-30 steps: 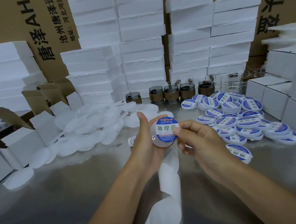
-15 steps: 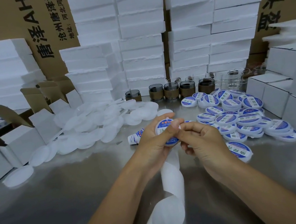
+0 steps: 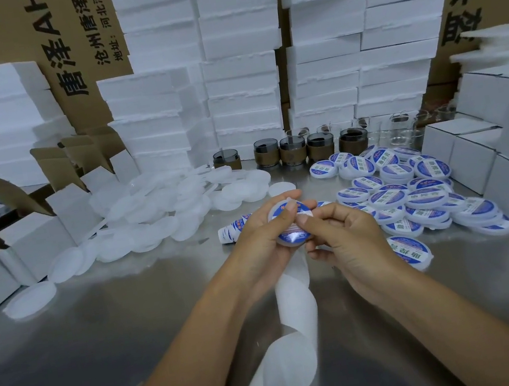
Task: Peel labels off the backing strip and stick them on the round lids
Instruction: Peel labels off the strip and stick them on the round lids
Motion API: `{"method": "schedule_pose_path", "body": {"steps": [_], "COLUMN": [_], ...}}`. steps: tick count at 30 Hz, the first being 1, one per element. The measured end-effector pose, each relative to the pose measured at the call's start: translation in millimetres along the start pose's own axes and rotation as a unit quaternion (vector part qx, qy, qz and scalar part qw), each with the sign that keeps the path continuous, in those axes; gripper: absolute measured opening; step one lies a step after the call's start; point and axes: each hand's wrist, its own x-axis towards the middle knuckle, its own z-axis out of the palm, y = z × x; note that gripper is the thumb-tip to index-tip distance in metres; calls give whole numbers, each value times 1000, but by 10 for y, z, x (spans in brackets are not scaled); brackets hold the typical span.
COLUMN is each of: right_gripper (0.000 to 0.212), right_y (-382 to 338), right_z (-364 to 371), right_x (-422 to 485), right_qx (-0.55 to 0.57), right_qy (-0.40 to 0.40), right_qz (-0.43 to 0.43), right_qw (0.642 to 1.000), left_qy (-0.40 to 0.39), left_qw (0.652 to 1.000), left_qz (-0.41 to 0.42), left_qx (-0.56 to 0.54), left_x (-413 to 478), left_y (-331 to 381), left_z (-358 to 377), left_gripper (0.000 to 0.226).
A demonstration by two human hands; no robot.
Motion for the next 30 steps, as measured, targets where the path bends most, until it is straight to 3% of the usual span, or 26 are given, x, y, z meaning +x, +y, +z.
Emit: {"method": "schedule_pose_path", "body": {"steps": [4, 15, 23, 30], "right_gripper": [9, 11, 16, 13], "right_y": [4, 70, 92, 142], "right_z": [1, -1, -25, 16], "right_x": [5, 48, 47, 63], "right_qx": [-2, -40, -190, -202], "right_qy": [3, 38, 88, 81], "right_qz": [2, 4, -100, -155], "right_qw": [1000, 998, 973, 964], "left_qy": [2, 24, 38, 57], "left_qw": [1000, 999, 997, 996], "left_qz": [-5, -2, 7, 31], "left_qx": [-5, 38, 64, 56], "left_x": [11, 12, 12, 8], "left_y": [-17, -50, -79, -92], "left_z": [-15, 9, 41, 103], "left_gripper": [20, 20, 21, 21]}}
